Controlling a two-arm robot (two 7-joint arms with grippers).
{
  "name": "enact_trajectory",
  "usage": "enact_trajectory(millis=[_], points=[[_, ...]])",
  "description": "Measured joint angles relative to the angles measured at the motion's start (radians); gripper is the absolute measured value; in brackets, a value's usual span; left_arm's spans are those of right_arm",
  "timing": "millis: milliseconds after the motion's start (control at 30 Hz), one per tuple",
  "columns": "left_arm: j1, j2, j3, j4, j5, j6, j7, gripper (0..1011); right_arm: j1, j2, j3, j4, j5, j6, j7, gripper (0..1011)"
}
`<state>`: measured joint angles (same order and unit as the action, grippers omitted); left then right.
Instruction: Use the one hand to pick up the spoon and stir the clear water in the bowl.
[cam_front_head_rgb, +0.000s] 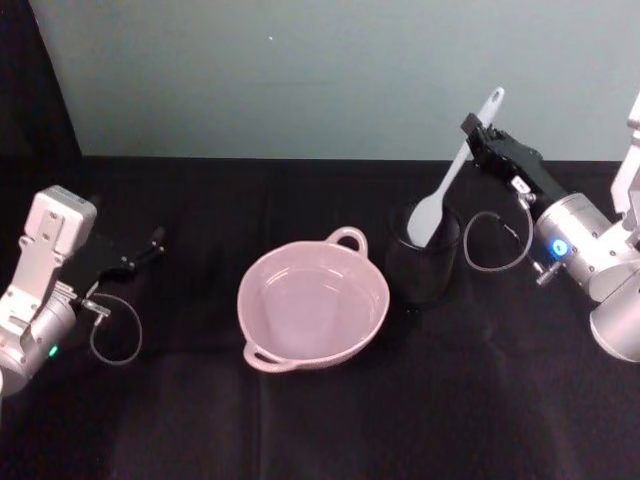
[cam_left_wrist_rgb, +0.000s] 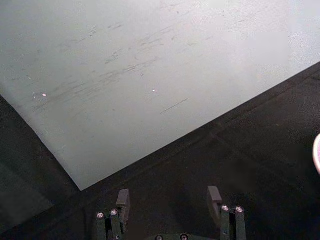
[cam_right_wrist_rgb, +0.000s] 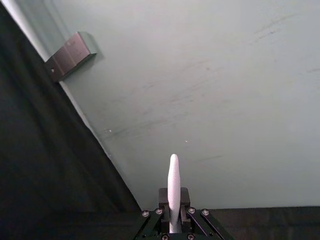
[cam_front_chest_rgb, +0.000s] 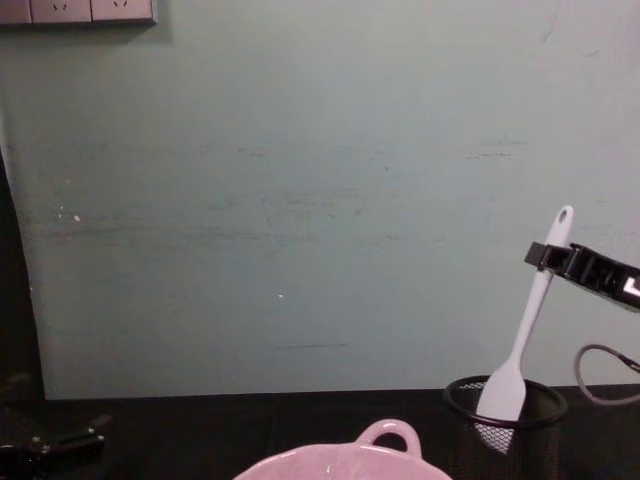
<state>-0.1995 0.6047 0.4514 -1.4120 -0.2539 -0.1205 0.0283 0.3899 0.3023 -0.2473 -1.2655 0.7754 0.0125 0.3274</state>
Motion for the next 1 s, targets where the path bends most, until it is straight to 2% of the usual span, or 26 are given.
enact_trajectory(millis=[333,1000], points=[[0.000,0.000,0.000,0.000,0.000,0.000,0.000,1011,-0.018,-0.009,0.023,0.019,0.029,0.010,-0.002,118],[0.000,0.000,0.000,0.000,0.000,0.000,0.000,1011,-0.025,-0.006,0.018,0.065,0.019,-0.011,0.038,118]])
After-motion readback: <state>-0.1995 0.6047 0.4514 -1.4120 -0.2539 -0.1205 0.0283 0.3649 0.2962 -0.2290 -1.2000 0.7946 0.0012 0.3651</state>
